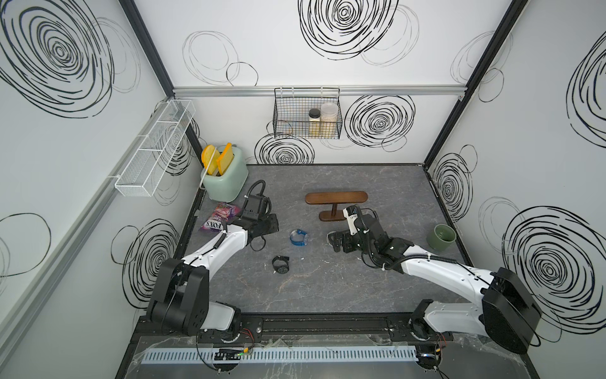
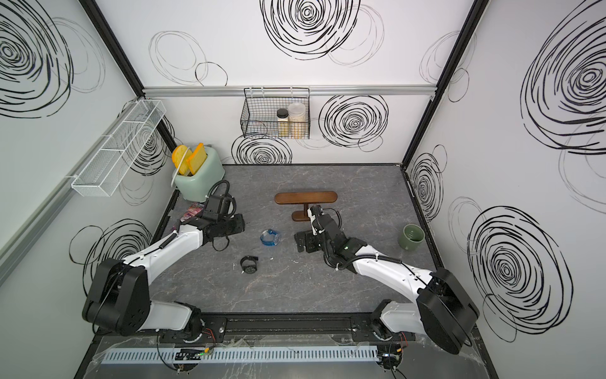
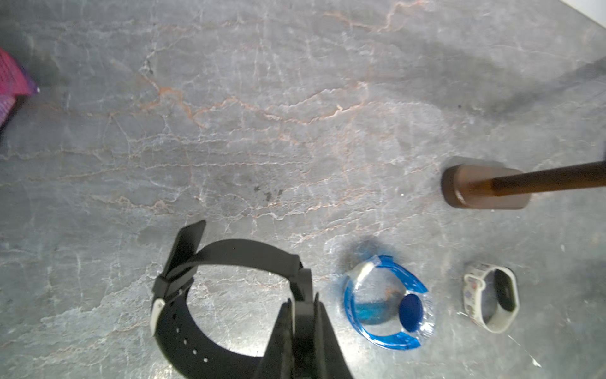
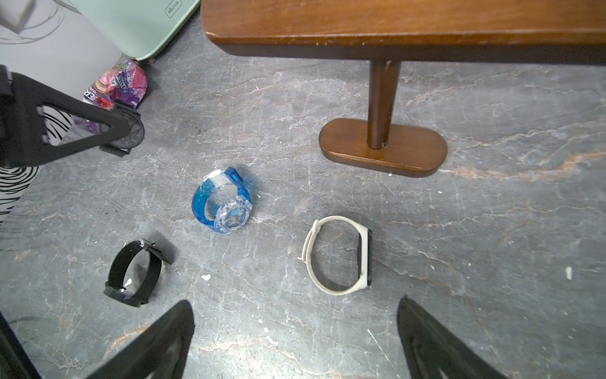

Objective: Place watch on stand
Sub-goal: Pick up the watch at the center of the board.

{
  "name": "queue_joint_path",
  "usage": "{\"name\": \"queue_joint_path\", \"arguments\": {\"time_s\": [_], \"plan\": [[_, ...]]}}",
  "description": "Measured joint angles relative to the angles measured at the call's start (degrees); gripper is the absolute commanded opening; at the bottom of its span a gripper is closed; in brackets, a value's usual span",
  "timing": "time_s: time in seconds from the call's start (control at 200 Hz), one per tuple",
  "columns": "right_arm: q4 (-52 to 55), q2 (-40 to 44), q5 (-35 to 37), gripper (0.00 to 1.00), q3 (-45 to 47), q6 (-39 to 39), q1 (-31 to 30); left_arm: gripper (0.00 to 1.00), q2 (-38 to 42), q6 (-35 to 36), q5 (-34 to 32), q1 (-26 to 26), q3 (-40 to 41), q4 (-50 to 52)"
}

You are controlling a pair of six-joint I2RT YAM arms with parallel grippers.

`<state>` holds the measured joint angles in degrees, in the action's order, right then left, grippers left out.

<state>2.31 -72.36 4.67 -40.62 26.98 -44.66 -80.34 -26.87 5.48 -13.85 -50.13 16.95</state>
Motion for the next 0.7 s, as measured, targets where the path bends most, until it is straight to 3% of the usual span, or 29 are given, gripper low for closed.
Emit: {"name": "queue_joint_path", "arguments": {"time_s": [0.165, 0.395, 0.56, 0.7], "plan": [[0.46, 1.14, -0.07, 0.98, -0.26, -1.57, 1.36, 0.0, 4.59, 1.88, 6.73, 0.94, -1.42, 0.02], [0.22, 6.05, -3.15, 0.98, -1.44, -5.6, 7.82, 0.0, 8.41, 0.37, 22.84, 3.76, -2.29, -4.26], [-1.73, 9.97, -4.83, 0.89, -1.44, -8.52, 9.7, 0.0, 8.37, -4.72, 34.62, 5.11, -1.95, -10.23], [-3.26, 9.55, -9.01, 0.76, -1.44, -8.66, 10.75, 0.0, 8.92, -10.36, 42.6, 4.79, -0.33, -17.14]]}}
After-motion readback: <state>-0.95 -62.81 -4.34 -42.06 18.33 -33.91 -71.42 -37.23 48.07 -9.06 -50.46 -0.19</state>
